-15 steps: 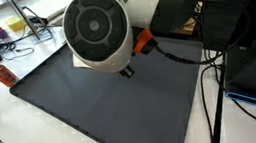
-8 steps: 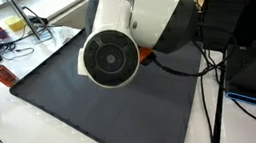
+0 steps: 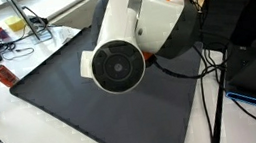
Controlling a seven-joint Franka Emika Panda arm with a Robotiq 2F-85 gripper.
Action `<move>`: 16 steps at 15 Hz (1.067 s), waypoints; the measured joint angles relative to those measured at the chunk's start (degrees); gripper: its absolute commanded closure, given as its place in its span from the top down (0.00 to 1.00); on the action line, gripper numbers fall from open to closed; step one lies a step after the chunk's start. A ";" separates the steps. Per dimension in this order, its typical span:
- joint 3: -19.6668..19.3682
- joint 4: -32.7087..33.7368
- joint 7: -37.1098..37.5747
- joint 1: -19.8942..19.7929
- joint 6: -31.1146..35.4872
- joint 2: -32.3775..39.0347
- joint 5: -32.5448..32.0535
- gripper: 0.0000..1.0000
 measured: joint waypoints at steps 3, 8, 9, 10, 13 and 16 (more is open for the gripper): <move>0.21 1.42 -2.65 -0.87 0.00 -0.54 0.30 0.22; 2.30 2.67 -11.36 -4.92 0.06 -2.62 2.76 0.22; 2.99 2.69 -13.21 -5.94 0.06 -3.10 3.63 0.22; 3.72 2.69 -14.98 -6.94 0.06 -3.58 4.58 0.22; 5.98 2.70 -19.91 -9.97 0.06 -4.81 7.70 0.22; 7.92 2.70 -23.36 -12.90 0.06 -5.53 10.42 0.22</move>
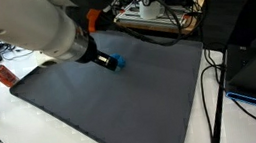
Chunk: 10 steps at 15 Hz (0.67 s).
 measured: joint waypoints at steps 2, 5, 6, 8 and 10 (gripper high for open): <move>1.07 0.00 -1.56 -1.88 0.00 -0.10 1.61 0.22; 2.38 -0.09 -3.29 -4.41 0.00 -0.10 3.50 0.22; 2.75 -0.16 -3.76 -5.23 0.00 -0.10 4.01 0.22; 3.38 -0.25 -4.60 -6.83 0.00 -0.10 4.90 0.22; 3.98 -0.25 -5.72 -8.43 0.04 -0.10 5.63 0.22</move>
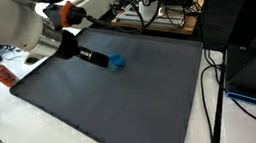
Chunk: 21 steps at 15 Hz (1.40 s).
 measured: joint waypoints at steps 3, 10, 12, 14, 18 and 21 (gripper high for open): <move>0.94 0.00 -2.61 -2.13 0.29 -0.11 0.76 0.22; 3.44 -0.03 -9.71 -6.76 1.11 -0.73 2.86 0.22; 3.99 -0.08 -11.62 -7.78 1.14 -0.74 3.23 0.22; 4.37 -0.16 -12.99 -8.72 1.14 -0.75 3.40 0.22; 5.05 -0.20 -13.30 -10.22 1.41 -0.92 4.47 0.22; 5.26 -0.37 -13.06 -10.46 1.42 -1.12 4.99 0.22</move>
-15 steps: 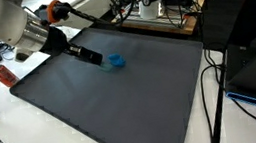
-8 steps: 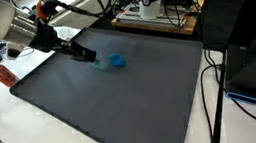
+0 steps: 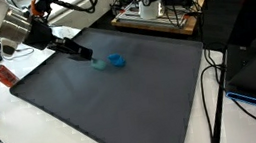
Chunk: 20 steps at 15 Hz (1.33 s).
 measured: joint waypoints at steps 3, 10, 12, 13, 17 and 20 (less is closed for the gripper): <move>0.37 -0.06 -0.45 0.04 0.55 -0.15 0.00 0.47; 0.50 -0.06 -0.53 0.04 0.80 -0.17 -0.04 0.22; 0.49 -0.06 -1.60 -0.23 0.03 0.05 -0.05 0.22; 0.49 -0.06 -2.79 -0.67 -0.80 0.13 -0.05 0.22; 0.60 -0.06 -9.67 -4.40 -4.05 0.45 -0.01 0.22; 1.20 -0.06 -14.76 -7.52 -5.50 0.86 0.17 0.22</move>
